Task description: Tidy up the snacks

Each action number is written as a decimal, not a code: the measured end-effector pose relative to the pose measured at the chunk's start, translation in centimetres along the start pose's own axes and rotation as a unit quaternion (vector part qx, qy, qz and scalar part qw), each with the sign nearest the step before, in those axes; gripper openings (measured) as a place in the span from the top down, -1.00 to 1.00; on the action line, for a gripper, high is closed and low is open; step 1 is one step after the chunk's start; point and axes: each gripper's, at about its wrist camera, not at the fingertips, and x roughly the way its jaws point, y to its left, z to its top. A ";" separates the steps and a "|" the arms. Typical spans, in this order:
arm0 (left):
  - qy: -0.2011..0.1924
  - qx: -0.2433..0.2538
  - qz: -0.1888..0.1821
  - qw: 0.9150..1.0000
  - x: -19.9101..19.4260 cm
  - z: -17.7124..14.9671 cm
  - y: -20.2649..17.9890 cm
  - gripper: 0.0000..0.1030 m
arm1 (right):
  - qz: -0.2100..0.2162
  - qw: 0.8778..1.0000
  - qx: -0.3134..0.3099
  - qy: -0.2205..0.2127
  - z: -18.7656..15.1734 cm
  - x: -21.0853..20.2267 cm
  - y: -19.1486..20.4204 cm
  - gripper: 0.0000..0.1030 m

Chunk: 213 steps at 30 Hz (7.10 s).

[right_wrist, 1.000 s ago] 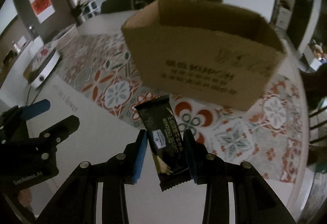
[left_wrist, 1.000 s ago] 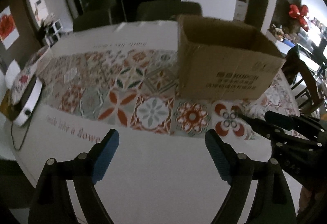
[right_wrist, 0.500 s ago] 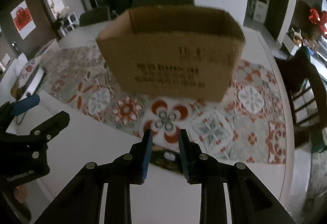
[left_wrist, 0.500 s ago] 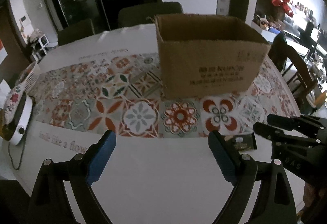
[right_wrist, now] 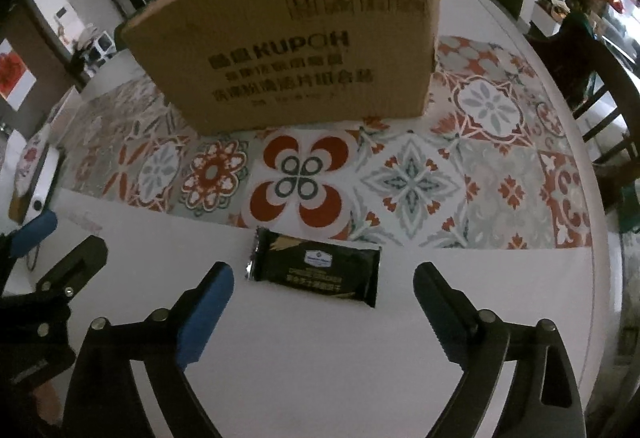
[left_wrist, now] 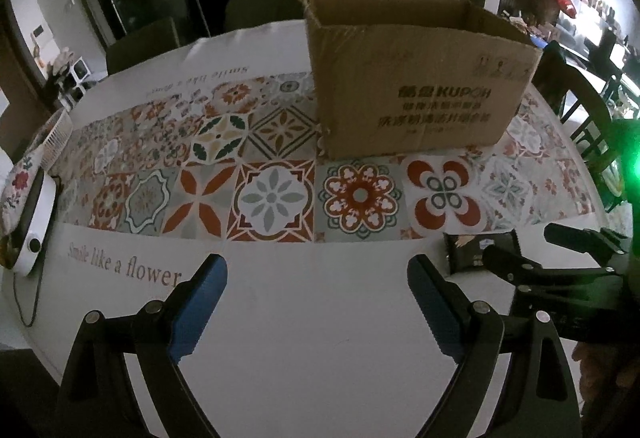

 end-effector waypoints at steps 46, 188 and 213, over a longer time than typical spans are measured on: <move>0.031 0.016 -0.013 0.999 2.5 -0.6 -0.1 -0.79 | -0.034 0.998 -0.031 0.040 -1.3 2.9 1.0 -0.53; -0.243 0.017 -0.010 0.970 -26.0 -12.1 -2.5 -1.00 | -0.099 0.954 -0.033 -0.281 -15.6 -27.2 2.4 -0.67; -0.256 0.020 -0.006 0.966 -27.3 -13.6 -2.9 -1.00 | -0.089 0.953 -0.038 -0.289 -17.9 -28.6 2.6 -0.67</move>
